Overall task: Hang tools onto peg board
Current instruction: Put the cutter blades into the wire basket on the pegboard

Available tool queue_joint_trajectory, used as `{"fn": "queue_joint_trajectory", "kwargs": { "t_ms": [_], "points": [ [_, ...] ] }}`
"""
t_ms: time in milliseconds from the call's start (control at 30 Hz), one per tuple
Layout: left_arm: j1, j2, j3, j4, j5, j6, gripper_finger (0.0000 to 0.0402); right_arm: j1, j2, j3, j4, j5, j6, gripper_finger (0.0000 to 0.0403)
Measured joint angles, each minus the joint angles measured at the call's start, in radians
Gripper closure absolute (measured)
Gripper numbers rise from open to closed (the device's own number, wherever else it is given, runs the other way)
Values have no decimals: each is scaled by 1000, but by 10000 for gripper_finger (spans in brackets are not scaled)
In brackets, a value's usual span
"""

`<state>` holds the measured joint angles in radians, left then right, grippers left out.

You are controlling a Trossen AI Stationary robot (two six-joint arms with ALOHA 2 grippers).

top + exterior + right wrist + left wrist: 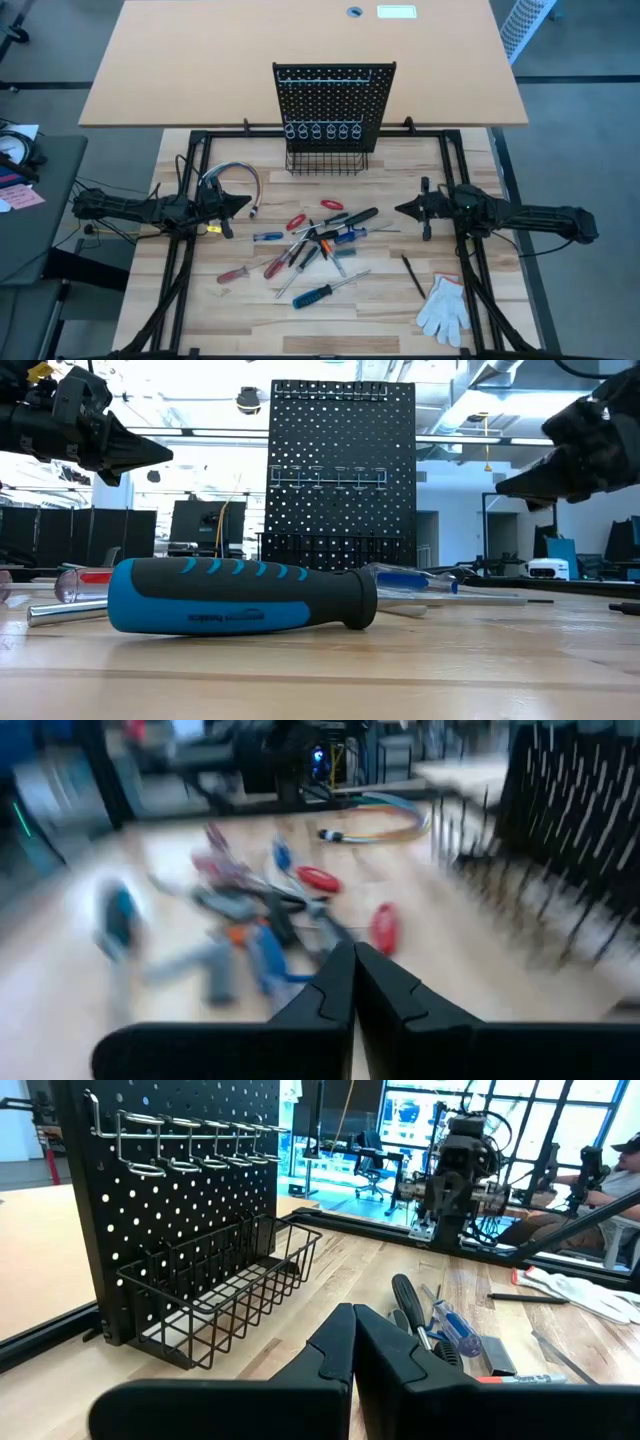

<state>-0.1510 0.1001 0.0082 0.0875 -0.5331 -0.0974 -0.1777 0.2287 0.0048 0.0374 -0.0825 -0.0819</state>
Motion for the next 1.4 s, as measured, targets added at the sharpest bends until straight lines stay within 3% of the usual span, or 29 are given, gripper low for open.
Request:
{"fn": "queue_joint_trajectory", "kwargs": {
  "t_ms": [133, 333, 467, 700, 867, 967, 1133, 1267, 1400],
  "points": [
    [0, 0, 0, 0, 0, 0, 401, -23, -1, 2, 8, 17, -180, 386],
    [0, 0, 0, 0, 0, 0, 402, -48, 0, 6, 53, 17, -191, 386],
    [0, 0, 0, 0, 0, -25, 401, -36, 0, 6, 137, -6, 170, 386],
    [0, 0, 0, 0, 0, -150, 401, -36, 9, 6, 405, 38, 528, 386],
    [0, 0, 0, 0, -3, -108, 401, -7, 41, 6, 531, 37, 544, 386],
    [0, 0, 0, 0, -5, -87, 401, 67, 117, 6, 755, 37, 536, 386],
    [0, 0, 0, 0, -5, -136, 402, 274, 327, 26, 1085, 36, 317, 386],
    [0, 0, 0, 0, -5, -168, 401, 398, 475, 100, 1119, 36, 194, 386],
    [0, 0, 0, -1, 47, -193, 401, 462, 599, 194, 1066, 35, 188, 386]
  ]
}}
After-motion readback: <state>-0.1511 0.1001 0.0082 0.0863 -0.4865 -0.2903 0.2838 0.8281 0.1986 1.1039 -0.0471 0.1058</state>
